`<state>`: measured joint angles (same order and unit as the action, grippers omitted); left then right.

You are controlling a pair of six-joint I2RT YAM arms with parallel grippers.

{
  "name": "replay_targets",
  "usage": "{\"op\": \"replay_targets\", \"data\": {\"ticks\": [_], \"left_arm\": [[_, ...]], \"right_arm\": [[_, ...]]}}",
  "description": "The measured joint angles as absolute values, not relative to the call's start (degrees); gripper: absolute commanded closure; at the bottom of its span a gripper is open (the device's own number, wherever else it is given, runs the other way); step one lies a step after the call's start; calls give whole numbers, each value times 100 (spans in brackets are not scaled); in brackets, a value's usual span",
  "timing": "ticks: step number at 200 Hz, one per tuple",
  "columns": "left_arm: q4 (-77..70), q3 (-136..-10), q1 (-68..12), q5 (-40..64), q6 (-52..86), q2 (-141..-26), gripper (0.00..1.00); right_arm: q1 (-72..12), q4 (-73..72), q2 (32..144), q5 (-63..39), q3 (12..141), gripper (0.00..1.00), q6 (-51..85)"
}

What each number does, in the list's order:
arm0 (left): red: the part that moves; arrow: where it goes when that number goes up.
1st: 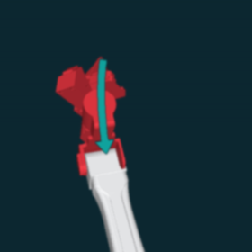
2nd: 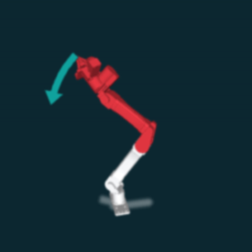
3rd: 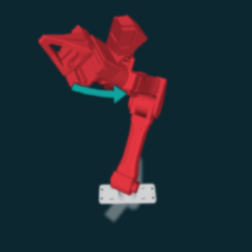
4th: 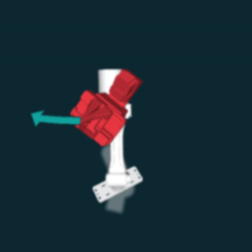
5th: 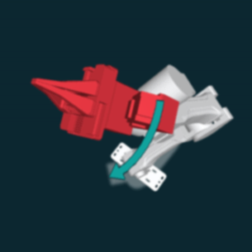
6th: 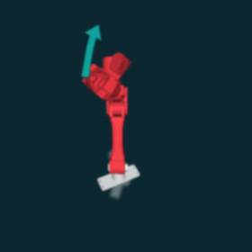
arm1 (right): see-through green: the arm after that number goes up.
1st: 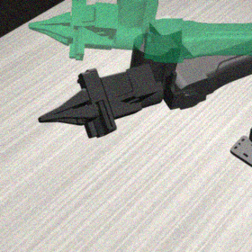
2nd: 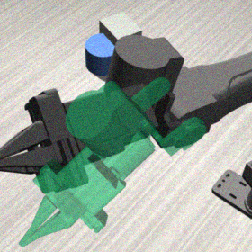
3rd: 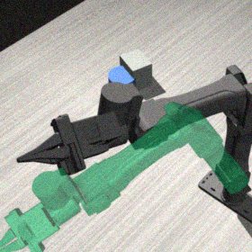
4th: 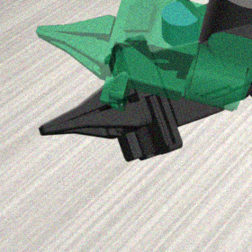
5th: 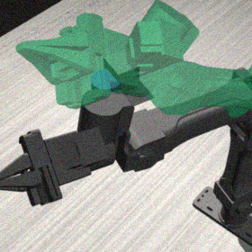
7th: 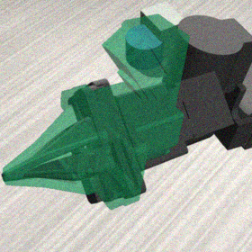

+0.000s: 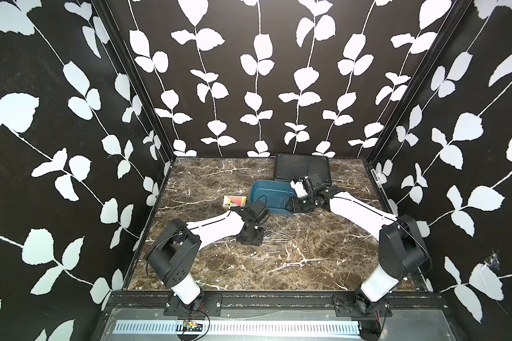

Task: Put the nails on the desktop into the storage box
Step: Pick up the nail from the center of the board.

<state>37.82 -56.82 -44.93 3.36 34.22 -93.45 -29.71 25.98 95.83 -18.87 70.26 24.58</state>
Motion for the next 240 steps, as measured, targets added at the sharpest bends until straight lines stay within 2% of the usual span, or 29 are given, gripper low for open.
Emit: {"op": "replay_targets", "data": {"ticks": [118,198,213,240], "left_arm": [[3802,-5634,-4493,298,3271,-9684,76],[4141,-5898,-4491,167,3138,-9900,94],[4169,-5918,-4491,161,3122,-9911,96],[4191,-5931,-4491,163,3103,-9911,100]], "right_arm": [[-2971,2600,9574,-1868,6967,59,2458],[-2971,2600,9574,-1868,6967,59,2453],[-2971,2600,9574,-1870,6967,55,2432],[-2971,2591,9574,-1892,6967,36,2377]]}}
